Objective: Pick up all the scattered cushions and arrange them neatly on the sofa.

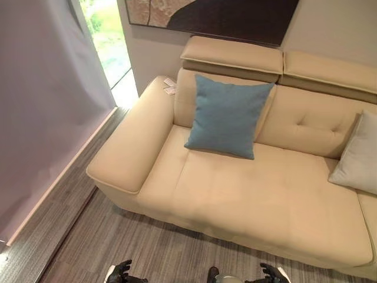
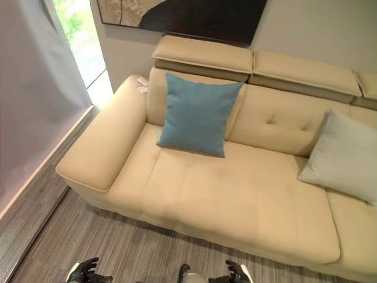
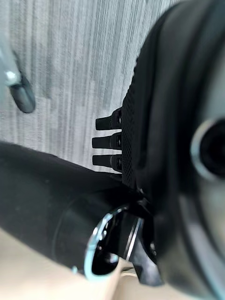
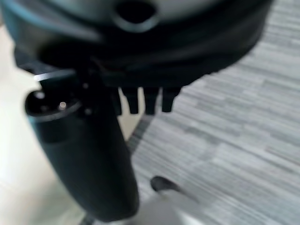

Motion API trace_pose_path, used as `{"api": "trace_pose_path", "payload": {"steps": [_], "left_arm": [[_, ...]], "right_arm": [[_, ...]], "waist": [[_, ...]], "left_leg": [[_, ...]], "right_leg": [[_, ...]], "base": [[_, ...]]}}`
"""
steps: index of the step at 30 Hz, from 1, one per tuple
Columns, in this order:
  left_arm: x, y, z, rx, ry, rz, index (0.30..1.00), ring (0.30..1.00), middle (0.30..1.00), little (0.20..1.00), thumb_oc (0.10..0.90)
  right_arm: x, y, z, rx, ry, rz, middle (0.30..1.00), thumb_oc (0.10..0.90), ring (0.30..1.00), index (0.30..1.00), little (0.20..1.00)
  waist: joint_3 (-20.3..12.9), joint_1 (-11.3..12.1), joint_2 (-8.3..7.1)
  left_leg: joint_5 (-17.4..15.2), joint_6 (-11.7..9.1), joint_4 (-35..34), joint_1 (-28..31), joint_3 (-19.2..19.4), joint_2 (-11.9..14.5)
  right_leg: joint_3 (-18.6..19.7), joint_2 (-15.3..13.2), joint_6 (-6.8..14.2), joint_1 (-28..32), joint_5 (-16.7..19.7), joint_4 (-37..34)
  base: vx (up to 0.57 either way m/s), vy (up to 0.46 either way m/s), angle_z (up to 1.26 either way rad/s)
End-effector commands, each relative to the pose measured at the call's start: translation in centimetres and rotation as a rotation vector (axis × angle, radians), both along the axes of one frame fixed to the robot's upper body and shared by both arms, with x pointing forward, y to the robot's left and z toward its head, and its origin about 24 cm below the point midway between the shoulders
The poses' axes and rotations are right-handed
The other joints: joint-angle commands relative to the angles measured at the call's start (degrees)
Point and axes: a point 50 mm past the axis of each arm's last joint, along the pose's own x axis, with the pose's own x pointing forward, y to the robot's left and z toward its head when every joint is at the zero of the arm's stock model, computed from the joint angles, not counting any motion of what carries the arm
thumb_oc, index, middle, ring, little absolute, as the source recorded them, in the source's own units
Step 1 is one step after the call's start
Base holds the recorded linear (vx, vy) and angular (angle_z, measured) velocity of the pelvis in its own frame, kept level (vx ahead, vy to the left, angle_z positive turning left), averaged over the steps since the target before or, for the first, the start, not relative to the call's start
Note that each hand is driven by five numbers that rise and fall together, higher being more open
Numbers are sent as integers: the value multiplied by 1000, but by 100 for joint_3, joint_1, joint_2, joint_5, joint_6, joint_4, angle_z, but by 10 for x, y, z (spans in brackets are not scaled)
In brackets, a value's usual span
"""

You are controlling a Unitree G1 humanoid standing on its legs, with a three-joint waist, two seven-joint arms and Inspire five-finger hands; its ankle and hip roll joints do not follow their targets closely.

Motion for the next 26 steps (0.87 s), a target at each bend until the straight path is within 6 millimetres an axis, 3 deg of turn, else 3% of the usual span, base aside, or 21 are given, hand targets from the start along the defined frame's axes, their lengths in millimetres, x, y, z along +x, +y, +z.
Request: {"api": "trace_pose_path", "payload": {"steps": [1,9,18,26], "left_arm": [[20,15,10,47,-84,5,900,900,900,900,800],[23,3,7,25,-71,-33,900,900,900,900,800],[21,-4,5,18,-46,-76,900,900,900,900,800],[16,-8,2,13,-22,-97,900,900,900,900,800]], "right_arm": [[10,-4,6,-16,-57,-1,900,800,900,900,900],[-6,-2,-1,8,-7,-44,900,800,900,900,900],[-23,-1,-8,1,69,-44,900,800,900,900,900],[-25,0,-9,-4,82,-23,900,800,900,900,900]], "waist": [[-192,93,-273],[-330,-24,-262],[-355,-105,-242],[-400,-115,-248]], "left_leg": [[12,-164,-279,-323,-178,-344],[303,-311,-783,-116,-206,-265],[302,-374,-794,30,-254,-218],[254,-385,-794,164,-268,-184]], "right_leg": [[37,-236,716,768,-98,-478],[-47,-108,681,1144,14,-1191],[-102,-46,629,1348,51,-1386],[-55,-10,598,1475,19,-1431]], "base": [[-3,-133,-16],[1,-61,1],[14,-16,7],[35,-5,2]]}}
